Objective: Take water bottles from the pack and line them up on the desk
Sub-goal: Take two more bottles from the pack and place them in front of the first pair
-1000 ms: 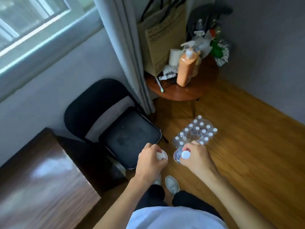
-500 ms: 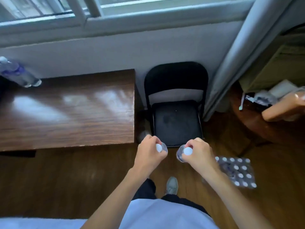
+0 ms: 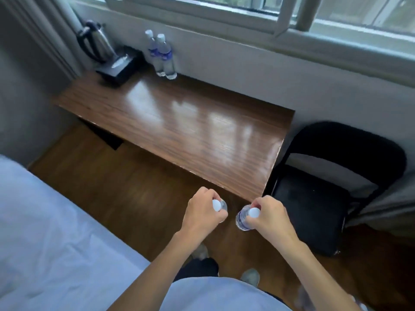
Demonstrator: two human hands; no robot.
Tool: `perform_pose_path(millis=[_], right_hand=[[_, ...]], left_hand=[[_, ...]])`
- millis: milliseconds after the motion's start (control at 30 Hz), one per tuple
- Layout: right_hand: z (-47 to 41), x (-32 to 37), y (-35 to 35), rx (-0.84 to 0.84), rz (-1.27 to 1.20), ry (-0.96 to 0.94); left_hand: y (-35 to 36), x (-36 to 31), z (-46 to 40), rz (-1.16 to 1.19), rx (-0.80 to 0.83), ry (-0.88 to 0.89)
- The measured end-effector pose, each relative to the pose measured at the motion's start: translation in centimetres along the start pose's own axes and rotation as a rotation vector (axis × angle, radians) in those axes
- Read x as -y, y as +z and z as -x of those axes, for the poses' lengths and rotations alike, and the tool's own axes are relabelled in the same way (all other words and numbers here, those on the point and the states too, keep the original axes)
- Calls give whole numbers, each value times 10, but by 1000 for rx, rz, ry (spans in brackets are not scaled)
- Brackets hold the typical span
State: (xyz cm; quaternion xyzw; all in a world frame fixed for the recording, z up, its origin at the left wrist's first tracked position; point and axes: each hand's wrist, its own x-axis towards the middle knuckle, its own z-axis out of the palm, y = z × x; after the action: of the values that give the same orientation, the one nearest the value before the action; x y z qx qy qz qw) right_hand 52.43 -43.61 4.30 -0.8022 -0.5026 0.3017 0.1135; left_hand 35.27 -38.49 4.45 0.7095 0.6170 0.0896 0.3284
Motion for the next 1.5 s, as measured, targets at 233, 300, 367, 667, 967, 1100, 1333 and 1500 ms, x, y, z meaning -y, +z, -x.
perform_pose_path(millis=[233, 300, 367, 667, 967, 1100, 1333, 1500], right_hand=[[-44, 102, 50, 117, 84, -113], [-57, 130, 60, 139, 87, -163], [-69, 158, 69, 167, 91, -209], [-129, 271, 108, 286, 144, -395], [-205, 380, 144, 361, 182, -537], [-236, 432, 153, 374, 173, -567], [-276, 502, 164, 367, 152, -601], [-307, 537, 167, 346, 128, -557]], left_hand=[[-63, 78, -21, 50, -100, -150], [-80, 99, -27, 67, -124, -200], [-94, 119, -32, 74, -145, -247], [-153, 194, -69, 111, -228, -455], [-221, 257, -139, 154, -318, -610], [-259, 281, -173, 147, -367, -642], [-322, 316, -230, 119, -417, -639], [-367, 330, -272, 80, -404, -562]])
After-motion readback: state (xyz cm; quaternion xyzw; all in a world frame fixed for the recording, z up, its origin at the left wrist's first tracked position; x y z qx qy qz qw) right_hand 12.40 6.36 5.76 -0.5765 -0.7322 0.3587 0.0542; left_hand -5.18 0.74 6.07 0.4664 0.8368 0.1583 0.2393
